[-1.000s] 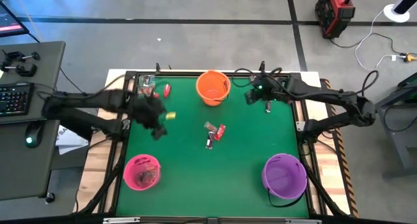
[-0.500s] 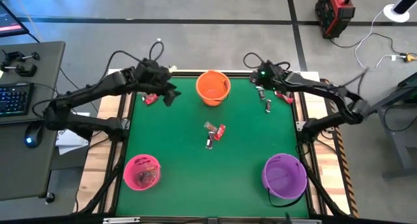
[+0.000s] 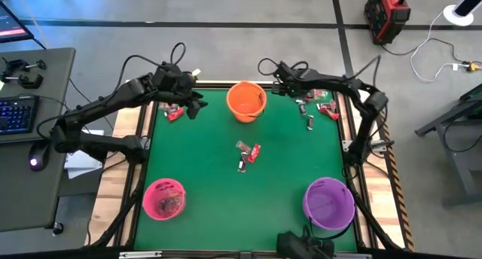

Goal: Sort candy by brand, put in halloween buckets
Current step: Put the orange gummy into the pink bucket

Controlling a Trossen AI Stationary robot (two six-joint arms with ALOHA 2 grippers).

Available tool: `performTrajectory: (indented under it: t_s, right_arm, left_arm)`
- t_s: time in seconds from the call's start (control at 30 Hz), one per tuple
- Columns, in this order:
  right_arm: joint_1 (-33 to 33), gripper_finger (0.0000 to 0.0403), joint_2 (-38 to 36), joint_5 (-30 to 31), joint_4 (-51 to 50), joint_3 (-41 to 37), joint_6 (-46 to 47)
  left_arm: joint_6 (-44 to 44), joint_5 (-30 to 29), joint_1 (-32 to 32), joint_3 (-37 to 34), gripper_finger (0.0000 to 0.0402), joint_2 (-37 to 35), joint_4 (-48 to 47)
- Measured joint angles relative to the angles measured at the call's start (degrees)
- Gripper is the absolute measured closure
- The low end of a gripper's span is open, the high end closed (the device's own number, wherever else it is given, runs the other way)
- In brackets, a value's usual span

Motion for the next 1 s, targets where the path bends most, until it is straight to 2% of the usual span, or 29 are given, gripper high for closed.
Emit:
performTrajectory:
  t_s: [0.17,0.5,0.6,0.8,1.0]
  right_arm:
    - [-1.28,0.0199,4.83,0.46,-4.52,4.55,-3.09]
    - [-2.49,0.0207,8.52,-0.64,-4.68,5.64,-8.11]
    - [-2.40,0.0243,8.61,-0.39,-5.25,5.64,-10.80]
    - [-2.28,0.0385,8.61,-0.90,-6.76,5.62,-15.93]
    - [-0.78,0.0394,8.61,-1.11,-11.24,5.62,-17.40]
  left_arm:
    - [0.60,0.00,-0.02,0.00,0.0202,0.01,0.00]
    - [0.59,-0.58,-0.02,0.00,0.0202,0.02,0.03]
    - [0.61,-1.06,-0.02,0.00,0.0202,0.02,0.19]
    - [0.79,-1.28,-0.02,0.00,0.0202,0.01,0.76]
    - [1.03,-2.40,-0.02,0.00,0.0202,-0.19,0.70]
